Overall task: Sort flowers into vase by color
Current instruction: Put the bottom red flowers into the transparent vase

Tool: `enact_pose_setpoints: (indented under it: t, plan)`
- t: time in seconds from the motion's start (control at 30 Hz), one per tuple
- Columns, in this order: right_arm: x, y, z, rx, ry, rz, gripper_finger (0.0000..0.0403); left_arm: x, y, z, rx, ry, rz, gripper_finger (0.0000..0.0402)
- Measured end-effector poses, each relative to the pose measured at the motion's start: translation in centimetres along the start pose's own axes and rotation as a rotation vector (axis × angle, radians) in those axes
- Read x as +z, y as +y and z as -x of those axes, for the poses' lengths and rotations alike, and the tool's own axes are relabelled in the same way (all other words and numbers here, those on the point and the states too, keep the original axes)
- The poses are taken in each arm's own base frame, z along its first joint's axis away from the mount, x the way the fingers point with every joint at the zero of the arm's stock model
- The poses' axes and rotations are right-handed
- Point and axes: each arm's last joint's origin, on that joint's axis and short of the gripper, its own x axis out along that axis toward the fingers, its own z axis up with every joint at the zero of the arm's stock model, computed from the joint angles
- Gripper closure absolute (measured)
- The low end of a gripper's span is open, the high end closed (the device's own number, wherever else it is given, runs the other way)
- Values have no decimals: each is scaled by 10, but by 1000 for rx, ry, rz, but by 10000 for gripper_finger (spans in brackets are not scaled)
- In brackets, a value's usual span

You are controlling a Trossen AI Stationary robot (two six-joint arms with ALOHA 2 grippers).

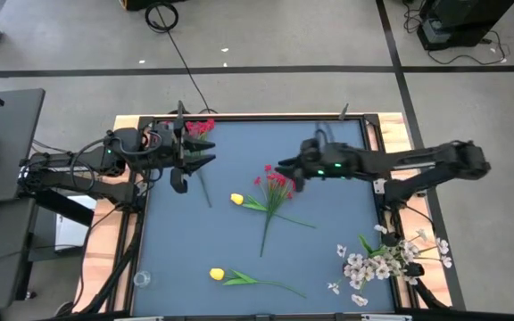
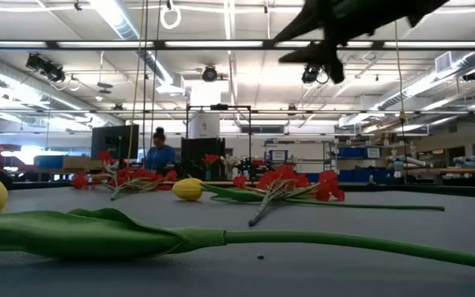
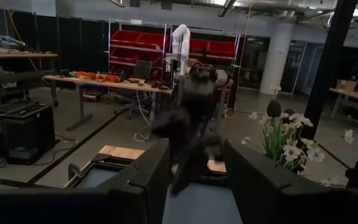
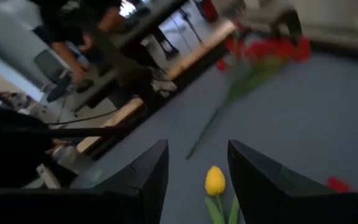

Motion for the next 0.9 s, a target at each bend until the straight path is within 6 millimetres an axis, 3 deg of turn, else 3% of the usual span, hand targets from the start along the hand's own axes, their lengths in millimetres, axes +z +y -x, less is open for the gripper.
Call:
enact_pose_setpoints:
  t: [0.17, 0.33, 0.47, 0.7, 0.9]
  plan:
    - [11, -9, -42, -146, 73, -166, 232, 0, 0, 0, 3, -3, 24, 244]
    - [10, -23, -71, -460, 283, -394, 240, 0, 0, 0, 3, -2, 24, 244]
    - [-8, -22, -81, -640, 507, -523, 240, 0, 0, 0, 3, -3, 24, 244]
    - [-47, -16, -100, -724, 692, -840, 229, 0, 0, 0, 4, 0, 24, 244]
    - [-65, -27, -121, -717, 710, -784, 201, -4, 1, 0, 9, 43, 19, 244]
